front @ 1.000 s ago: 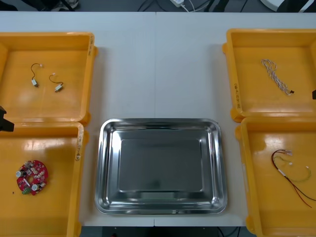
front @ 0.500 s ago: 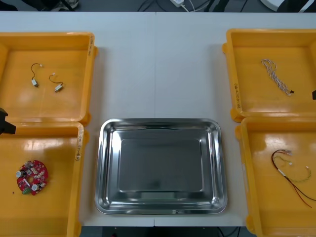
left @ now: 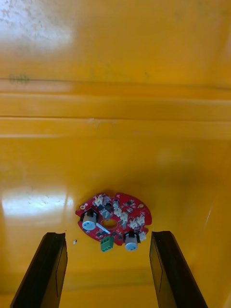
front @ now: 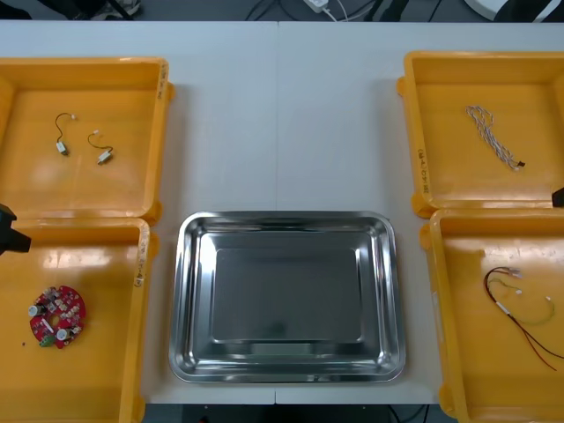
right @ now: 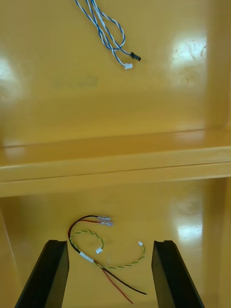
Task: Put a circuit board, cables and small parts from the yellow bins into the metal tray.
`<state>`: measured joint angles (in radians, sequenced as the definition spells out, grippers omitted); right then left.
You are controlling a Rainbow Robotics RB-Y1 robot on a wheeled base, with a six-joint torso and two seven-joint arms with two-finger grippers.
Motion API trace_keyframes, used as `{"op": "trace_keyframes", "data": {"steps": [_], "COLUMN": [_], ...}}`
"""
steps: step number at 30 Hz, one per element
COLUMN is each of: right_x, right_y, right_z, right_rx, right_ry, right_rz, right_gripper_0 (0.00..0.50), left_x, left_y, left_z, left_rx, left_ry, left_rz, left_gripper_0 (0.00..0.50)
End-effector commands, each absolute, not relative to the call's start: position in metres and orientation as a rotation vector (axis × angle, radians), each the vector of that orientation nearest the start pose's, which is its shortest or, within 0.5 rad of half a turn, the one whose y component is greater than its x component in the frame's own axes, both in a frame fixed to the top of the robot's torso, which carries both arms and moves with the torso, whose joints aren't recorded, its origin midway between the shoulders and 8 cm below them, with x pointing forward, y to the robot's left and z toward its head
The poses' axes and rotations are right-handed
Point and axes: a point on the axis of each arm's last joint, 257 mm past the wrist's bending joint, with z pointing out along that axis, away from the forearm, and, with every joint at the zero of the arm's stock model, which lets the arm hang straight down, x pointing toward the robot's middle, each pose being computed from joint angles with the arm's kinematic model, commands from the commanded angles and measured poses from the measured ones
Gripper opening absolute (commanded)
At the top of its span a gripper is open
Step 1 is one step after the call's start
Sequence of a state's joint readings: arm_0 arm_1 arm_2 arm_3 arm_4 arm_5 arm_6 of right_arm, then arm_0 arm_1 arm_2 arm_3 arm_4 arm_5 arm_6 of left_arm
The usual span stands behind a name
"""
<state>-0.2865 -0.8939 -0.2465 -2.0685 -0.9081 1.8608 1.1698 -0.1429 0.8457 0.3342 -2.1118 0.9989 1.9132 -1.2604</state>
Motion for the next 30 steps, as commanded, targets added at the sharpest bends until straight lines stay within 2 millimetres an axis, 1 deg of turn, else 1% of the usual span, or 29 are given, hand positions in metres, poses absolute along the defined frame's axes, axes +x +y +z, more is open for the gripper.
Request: {"op": "trace_keyframes", "data": {"steps": [1,7,8,13,15,19,21,24,26,30], "right_x": [0.396,0.379,0.375,0.361,0.356,0.347,0.347,0.346,0.347,0.345], "right_y": [-0.381,-0.375,-0.374,-0.371,-0.369,-0.359,-0.357,-0.348,-0.344,-0.344], "right_z": [-0.138,-0.163,-0.168,-0.185,-0.191,-0.201,-0.203,-0.208,-0.210,-0.218], "right_rx": [0.019,-0.035,-0.049,-0.087,-0.107,-0.166,-0.175,-0.181,-0.180,-0.171], "right_ry": [2.634,2.647,2.647,2.667,2.677,2.686,2.682,2.678,2.673,2.678], "right_rz": [-0.024,-0.011,-0.005,0.009,0.013,0.025,0.035,0.076,0.088,0.087], "right_gripper_0": [0.500,0.500,0.500,0.500,0.500,0.500,0.500,0.500,0.500,0.500], "left_x": [0.334,0.321,0.314,0.294,0.289,0.286,0.285,0.286,0.286,0.285], "left_y": [0.395,0.399,0.400,0.402,0.402,0.390,0.387,0.376,0.370,0.362], "left_z": [-0.175,-0.176,-0.179,-0.189,-0.191,-0.195,-0.196,-0.196,-0.196,-0.196], "left_rx": [0.269,0.404,0.429,0.505,0.533,0.609,0.624,0.667,0.694,0.731], "left_ry": [2.808,2.816,2.827,2.863,2.864,2.816,2.802,2.748,2.724,2.680], "left_rz": [0.055,0.119,0.132,0.164,0.171,0.167,0.164,0.153,0.145,0.138], "left_gripper_0": [0.500,0.500,0.500,0.500,0.500,0.500,0.500,0.500,0.500,0.500]}}
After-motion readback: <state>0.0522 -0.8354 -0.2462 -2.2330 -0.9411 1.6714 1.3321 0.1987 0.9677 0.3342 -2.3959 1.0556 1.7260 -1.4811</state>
